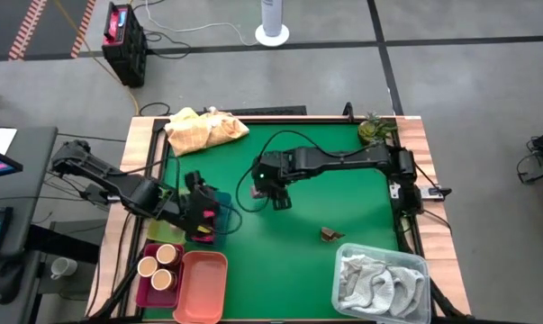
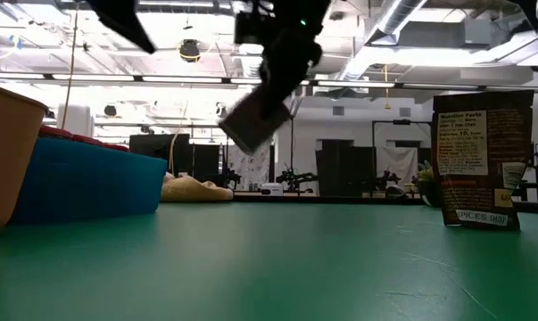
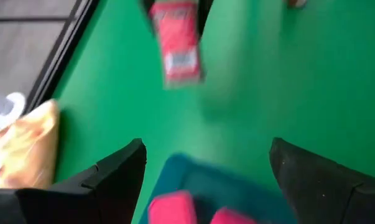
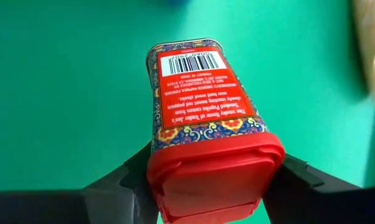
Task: Sort spices by type
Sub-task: Put the red seasoning can into the blue bin
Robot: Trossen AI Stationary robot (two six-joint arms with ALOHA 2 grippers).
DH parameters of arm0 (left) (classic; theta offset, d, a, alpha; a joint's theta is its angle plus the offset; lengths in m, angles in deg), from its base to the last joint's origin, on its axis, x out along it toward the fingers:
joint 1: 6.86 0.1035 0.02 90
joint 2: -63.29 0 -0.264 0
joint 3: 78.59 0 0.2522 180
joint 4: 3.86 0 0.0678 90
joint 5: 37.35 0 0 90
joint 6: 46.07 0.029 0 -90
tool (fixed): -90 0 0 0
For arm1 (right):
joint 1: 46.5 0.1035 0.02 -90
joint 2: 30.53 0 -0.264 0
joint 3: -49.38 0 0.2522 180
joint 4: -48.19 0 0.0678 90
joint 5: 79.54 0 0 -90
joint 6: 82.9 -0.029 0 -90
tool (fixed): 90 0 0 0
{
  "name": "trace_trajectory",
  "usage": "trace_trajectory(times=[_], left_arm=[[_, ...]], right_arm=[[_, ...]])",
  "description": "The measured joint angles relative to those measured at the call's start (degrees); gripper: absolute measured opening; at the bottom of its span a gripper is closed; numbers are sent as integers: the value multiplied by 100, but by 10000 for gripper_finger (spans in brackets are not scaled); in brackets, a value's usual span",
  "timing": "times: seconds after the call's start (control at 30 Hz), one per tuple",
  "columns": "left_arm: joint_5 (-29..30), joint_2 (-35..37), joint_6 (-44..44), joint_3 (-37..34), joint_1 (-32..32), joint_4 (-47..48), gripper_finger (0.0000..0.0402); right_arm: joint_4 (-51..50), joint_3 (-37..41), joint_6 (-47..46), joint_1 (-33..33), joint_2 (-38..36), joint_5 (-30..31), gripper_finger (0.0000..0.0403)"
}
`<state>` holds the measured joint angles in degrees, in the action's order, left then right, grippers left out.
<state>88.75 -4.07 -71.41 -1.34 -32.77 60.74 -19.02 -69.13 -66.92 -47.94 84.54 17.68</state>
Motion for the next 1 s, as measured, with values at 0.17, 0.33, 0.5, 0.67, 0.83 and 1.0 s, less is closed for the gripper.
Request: trace_trajectory(times=[0.17, 0.33, 0.5, 0.67, 0.83, 1.0], left_arm=[[105, -547, 563, 2, 97, -981, 327], [234, -1178, 766, 2, 276, -1281, 327], [710, -1469, 766, 2, 361, -1555, 327], [770, -1488, 699, 2, 517, -1589, 327], [581, -1484, 756, 2, 659, -1578, 319], [402, -1481, 869, 2, 723, -1545, 249]], right_arm=[[566, 0, 60, 247, -7, 14, 238], [827, 1, 62, 413, -14, 138, 239], [1047, 2, 88, 566, -51, 253, 239], [1212, 2, 120, 685, -51, 252, 239], [1292, 2, 189, 695, -51, 252, 239], [1353, 7, 171, 695, -82, 263, 240]])
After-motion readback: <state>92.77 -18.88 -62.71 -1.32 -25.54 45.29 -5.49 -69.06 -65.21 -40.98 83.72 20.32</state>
